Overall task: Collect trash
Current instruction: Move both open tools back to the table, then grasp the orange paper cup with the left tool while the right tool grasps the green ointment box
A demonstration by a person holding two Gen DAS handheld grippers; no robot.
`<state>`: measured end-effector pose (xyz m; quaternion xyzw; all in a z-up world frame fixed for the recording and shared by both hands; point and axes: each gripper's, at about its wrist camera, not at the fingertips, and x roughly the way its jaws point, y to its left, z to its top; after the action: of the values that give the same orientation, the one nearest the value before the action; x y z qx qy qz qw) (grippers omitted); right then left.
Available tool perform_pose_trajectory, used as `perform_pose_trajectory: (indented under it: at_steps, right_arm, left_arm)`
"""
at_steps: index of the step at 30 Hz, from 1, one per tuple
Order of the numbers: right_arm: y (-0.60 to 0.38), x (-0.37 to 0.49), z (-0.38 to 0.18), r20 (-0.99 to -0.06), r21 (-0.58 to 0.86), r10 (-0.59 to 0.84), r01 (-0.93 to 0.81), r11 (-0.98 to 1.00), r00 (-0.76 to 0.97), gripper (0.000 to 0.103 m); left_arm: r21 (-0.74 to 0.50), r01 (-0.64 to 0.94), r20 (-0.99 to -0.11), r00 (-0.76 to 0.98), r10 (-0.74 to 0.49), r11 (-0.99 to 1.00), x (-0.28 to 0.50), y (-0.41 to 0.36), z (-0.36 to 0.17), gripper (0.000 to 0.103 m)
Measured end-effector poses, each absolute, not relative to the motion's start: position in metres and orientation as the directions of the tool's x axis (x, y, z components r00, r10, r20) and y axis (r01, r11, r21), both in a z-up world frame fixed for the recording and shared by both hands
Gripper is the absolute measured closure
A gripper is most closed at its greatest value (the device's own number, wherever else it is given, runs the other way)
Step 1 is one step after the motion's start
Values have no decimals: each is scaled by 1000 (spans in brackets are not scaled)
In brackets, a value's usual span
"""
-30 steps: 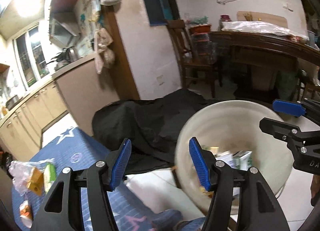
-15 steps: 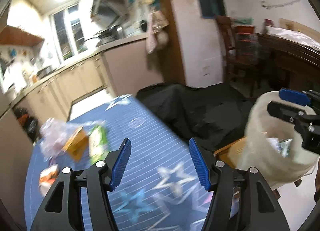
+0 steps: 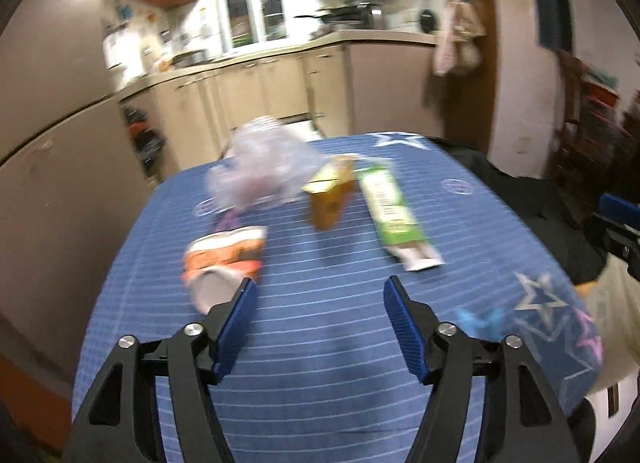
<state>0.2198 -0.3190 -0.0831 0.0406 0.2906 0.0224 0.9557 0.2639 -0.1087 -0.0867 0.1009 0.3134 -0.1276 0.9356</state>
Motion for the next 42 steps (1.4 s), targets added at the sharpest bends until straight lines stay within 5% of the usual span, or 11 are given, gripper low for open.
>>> perform_pose_trajectory:
  at_steps: [9,16,31,33,37,42]
  right_arm:
    - [-274,278,-100,-614,137,159,-95,986,773,22]
    - [-272,324,-122,-671,129,119,-42,991,732,6]
    - [-263,412,-157,-762,26,72,-81,996,643,6]
    - [-260,420,-166,-801,19,68,-88,996,595,14]
    - [-260,417,-164,-792,23,74,-92,996,606,38]
    - [-261,406,-162,-779,39,88,-93,995,621,59]
  left_arm:
    - [0,135,-596,796,-108,991,289,-16,-79,20]
    - [-31,238,-588,781,-210,971,300,-18,-89,7]
    - [41,225,-735,666,-123,974,384,-52,-146,6]
    - [14,215,-765,632,-128,976,391,-49,-151,8]
    - [5,178,-763,637,-111,984,393,-41,-152,32]
    - [-14,180,-755,643,-129,983,382,-37,-150,36]
